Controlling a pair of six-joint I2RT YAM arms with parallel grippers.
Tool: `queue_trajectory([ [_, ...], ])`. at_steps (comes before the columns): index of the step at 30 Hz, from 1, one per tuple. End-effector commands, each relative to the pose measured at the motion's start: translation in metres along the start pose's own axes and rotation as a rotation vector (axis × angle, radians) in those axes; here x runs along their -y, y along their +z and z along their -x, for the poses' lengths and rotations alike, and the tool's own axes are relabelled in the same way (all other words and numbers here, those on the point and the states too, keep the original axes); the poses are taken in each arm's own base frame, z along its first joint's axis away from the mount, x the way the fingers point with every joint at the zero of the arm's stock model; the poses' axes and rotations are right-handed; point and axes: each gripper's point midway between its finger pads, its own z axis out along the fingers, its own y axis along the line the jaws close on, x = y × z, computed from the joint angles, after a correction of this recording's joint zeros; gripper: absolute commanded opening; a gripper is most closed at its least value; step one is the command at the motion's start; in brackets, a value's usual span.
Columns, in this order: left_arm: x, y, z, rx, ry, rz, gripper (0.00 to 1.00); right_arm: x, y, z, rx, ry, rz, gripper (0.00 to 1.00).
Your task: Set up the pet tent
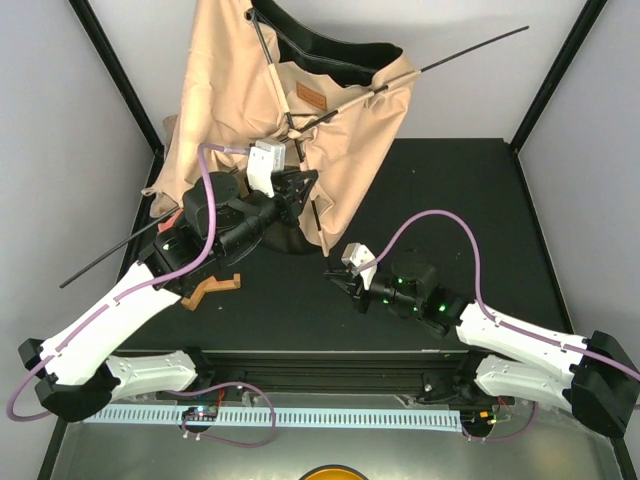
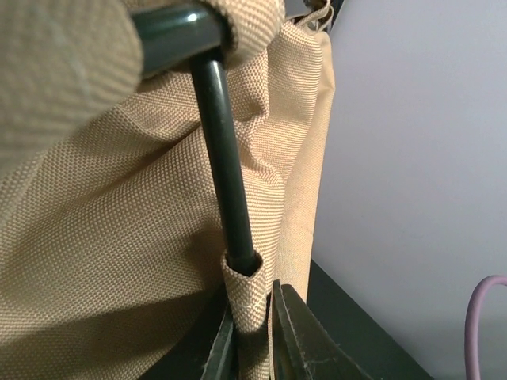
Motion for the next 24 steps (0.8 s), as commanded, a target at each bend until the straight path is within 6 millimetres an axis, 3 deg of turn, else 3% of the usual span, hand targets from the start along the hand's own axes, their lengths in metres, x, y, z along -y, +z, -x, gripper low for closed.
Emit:
queue_trajectory([
  [1,0.004,0.001,0.012,0.048,-0.023,-0.015,0.14,0.001,-0.004,0.031,0.077,-0.055,-0.015,0.01],
  [7,0.0,0.005,0.004,0.028,-0.029,0.002,0.14,0.003,-0.004,0.034,0.086,-0.064,-0.029,0.01],
  [13,-0.003,0.006,0.004,0.026,-0.031,0.02,0.02,0.004,-0.005,0.035,0.088,-0.072,-0.035,0.01],
  [14,-0.005,0.004,0.006,0.031,-0.032,0.029,0.01,0.004,-0.006,0.033,0.082,-0.073,-0.034,0.04],
  [18,-0.01,-0.003,0.019,0.056,-0.011,0.076,0.02,0.002,-0.01,0.023,0.073,-0.079,-0.031,0.32],
  [24,-0.022,-0.012,0.041,0.073,0.011,0.11,0.02,-0.004,-0.026,0.011,0.138,-0.086,-0.026,0.45],
])
